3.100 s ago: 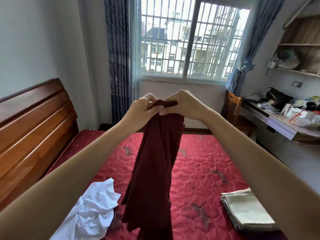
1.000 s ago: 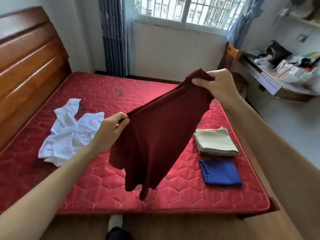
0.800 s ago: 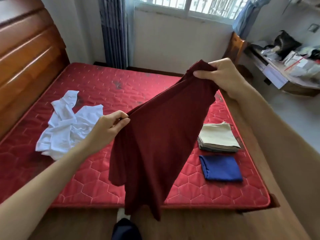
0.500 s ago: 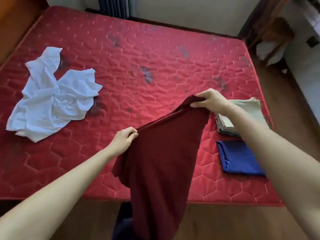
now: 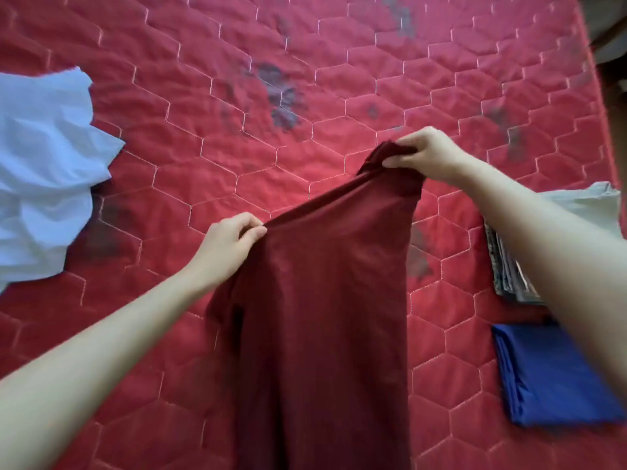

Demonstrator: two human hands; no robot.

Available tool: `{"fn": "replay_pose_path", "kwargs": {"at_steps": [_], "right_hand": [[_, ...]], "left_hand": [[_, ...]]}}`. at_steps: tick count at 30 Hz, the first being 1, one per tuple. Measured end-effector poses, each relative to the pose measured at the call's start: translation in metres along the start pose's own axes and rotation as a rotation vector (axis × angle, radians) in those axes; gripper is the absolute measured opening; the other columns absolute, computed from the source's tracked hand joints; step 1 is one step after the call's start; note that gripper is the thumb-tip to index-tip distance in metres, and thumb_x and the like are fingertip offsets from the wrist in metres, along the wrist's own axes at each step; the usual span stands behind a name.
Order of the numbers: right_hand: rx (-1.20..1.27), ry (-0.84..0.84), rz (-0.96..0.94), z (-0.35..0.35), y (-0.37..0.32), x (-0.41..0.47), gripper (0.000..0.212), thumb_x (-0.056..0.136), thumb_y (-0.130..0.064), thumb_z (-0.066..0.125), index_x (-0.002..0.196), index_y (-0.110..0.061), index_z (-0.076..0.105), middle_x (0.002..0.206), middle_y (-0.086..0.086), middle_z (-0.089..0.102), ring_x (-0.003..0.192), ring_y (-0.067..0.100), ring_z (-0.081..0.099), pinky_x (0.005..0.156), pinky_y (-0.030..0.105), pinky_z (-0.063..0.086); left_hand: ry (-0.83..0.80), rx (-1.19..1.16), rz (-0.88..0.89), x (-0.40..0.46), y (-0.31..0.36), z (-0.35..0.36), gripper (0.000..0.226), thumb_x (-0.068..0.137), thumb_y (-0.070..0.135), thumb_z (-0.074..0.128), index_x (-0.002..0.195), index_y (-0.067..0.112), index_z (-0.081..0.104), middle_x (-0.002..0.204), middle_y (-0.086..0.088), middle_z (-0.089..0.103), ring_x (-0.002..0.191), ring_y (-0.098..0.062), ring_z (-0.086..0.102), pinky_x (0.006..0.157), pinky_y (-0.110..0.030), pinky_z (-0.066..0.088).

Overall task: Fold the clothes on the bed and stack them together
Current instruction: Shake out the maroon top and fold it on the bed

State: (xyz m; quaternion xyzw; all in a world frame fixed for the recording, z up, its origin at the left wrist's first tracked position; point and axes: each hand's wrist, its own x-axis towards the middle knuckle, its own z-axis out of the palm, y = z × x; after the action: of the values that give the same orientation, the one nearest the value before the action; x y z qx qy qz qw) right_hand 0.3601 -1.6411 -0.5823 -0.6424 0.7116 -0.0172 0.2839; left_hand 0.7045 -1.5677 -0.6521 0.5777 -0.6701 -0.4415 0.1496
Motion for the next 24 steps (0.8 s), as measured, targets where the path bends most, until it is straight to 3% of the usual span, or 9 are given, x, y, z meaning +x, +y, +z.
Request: {"fn": "replay_pose_path", "kwargs": {"at_steps": [2, 5, 9, 15, 20, 24], "right_hand": [[-0.002, 0.109, 0.027, -0.011, -0.009, 0.045, 0.036, 0.087, -0.034, 0.068, 0.112, -0.008, 0.067, 0.101, 0.012, 0.068, 0.096, 0.022, 0.062, 0.083, 0.034, 0.045], [0.049, 0.245, 0.181, -0.006, -0.017, 0.093, 0.058, 0.094, -0.04, 0.058, 0.144, -0.016, 0.04, 0.142, 0.016, 0.045, 0.132, 0.029, 0.043, 0.108, 0.035, 0.032], [0.028, 0.215, 0.279, 0.05, -0.019, 0.093, 0.062, 0.096, -0.037, 0.052, 0.15, -0.016, 0.03, 0.149, 0.019, 0.031, 0.138, 0.032, 0.033, 0.114, 0.04, 0.028], [0.0, 0.228, 0.229, 0.172, -0.012, -0.03, 0.062, 0.098, -0.034, 0.051, 0.152, -0.017, 0.026, 0.159, 0.019, 0.014, 0.148, 0.028, 0.011, 0.119, 0.042, 0.016], [-0.08, 0.158, 0.268, 0.255, 0.01, -0.155, 0.064, 0.099, -0.04, 0.046, 0.153, -0.019, 0.02, 0.16, 0.018, 0.005, 0.149, 0.029, 0.002, 0.12, 0.048, 0.01], [-0.181, 0.11, 0.206, 0.3, 0.027, -0.231, 0.064, 0.098, -0.038, 0.05, 0.152, -0.013, 0.027, 0.159, 0.02, 0.013, 0.148, 0.033, 0.012, 0.118, 0.052, 0.016]], "left_hand": [[0.069, 0.062, 0.03, 0.053, 0.006, -0.009, 0.012, 0.095, 0.015, 0.057, 0.101, 0.01, 0.066, 0.096, -0.001, 0.065, 0.088, -0.013, 0.056, 0.077, -0.018, 0.034], [0.12, 0.197, -0.089, 0.115, 0.007, -0.01, 0.035, 0.097, 0.015, 0.051, 0.131, 0.003, 0.051, 0.135, -0.019, 0.045, 0.123, -0.034, 0.045, 0.105, -0.034, 0.031], [0.124, 0.268, -0.13, 0.12, -0.001, 0.015, 0.053, 0.099, 0.02, 0.047, 0.146, 0.002, 0.032, 0.154, -0.019, 0.024, 0.142, -0.033, 0.023, 0.115, -0.039, 0.021], [0.102, 0.36, -0.15, -0.003, -0.053, 0.078, 0.068, 0.099, 0.025, 0.048, 0.153, 0.004, 0.013, 0.161, -0.017, 0.001, 0.149, -0.029, 0.001, 0.12, -0.041, 0.011], [0.078, 0.422, -0.259, -0.116, -0.092, 0.125, 0.073, 0.096, 0.027, 0.054, 0.152, 0.001, 0.015, 0.16, -0.02, 0.004, 0.149, -0.033, 0.004, 0.121, -0.047, 0.011], [0.057, 0.474, -0.202, -0.173, -0.099, 0.154, 0.07, 0.094, 0.023, 0.058, 0.15, 0.001, 0.022, 0.159, -0.016, 0.014, 0.148, -0.03, 0.011, 0.119, -0.047, 0.012]]}}
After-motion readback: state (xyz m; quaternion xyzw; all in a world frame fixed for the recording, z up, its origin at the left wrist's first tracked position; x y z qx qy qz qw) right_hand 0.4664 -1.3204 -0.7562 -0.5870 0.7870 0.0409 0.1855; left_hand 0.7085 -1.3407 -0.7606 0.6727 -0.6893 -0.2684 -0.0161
